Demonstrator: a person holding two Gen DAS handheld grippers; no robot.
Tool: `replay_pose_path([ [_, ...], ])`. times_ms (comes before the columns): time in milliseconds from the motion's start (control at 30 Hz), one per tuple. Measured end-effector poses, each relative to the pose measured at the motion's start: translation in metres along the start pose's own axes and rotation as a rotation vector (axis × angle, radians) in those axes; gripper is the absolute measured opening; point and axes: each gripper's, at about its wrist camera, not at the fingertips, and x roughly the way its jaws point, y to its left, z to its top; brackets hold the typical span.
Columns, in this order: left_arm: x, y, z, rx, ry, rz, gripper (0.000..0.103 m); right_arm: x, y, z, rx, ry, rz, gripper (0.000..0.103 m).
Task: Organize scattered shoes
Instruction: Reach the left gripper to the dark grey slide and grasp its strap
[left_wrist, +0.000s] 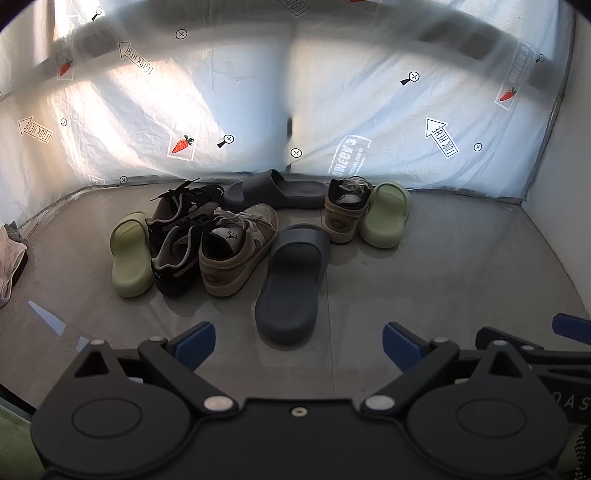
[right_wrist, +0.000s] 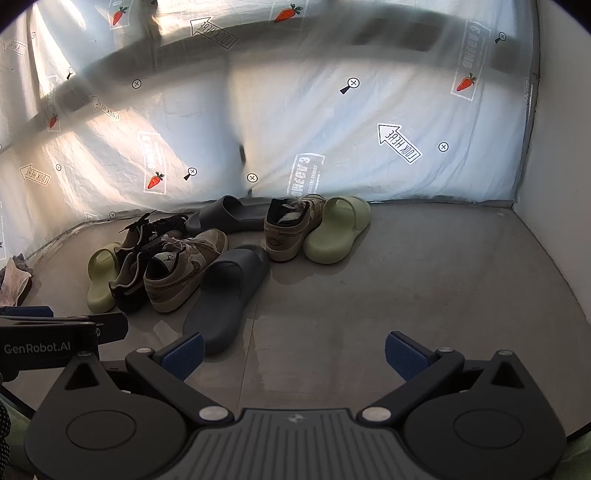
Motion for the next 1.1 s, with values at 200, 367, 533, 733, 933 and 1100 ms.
replay_pose_path([
  [200,0.023,0.014,0.011,-0.064,-0.007,0.002,0.096,0.018,-0.014,0.015,0.075,-0.006,0.015,0.103],
  [367,0.055,0.026,0.018,-0.091,0.003,-0.017,0.086,0.026,-0.039,0.040,0.175,-0.097,0.018,0.103],
  [533,0.099,0.023,0.023,-0.033,-0.006,-0.032,0.082,0.047,-0.057,0.058,0.184,-0.162,-0.028,0.103],
  [733,0.181,0.006,0.027,0.073,0.016,-0.057,0.056,0.090,-0.074,0.065,0.085,-0.226,-0.169,0.103],
  [933,0.258,-0.021,0.032,0.153,0.000,-0.041,0.052,0.127,-0.099,0.062,0.212,-0.159,-0.087,0.103],
  [1100,0.322,-0.050,0.035,0.252,0.038,0.024,0.053,0.146,-0.096,0.060,0.233,-0.084,-0.064,0.103],
])
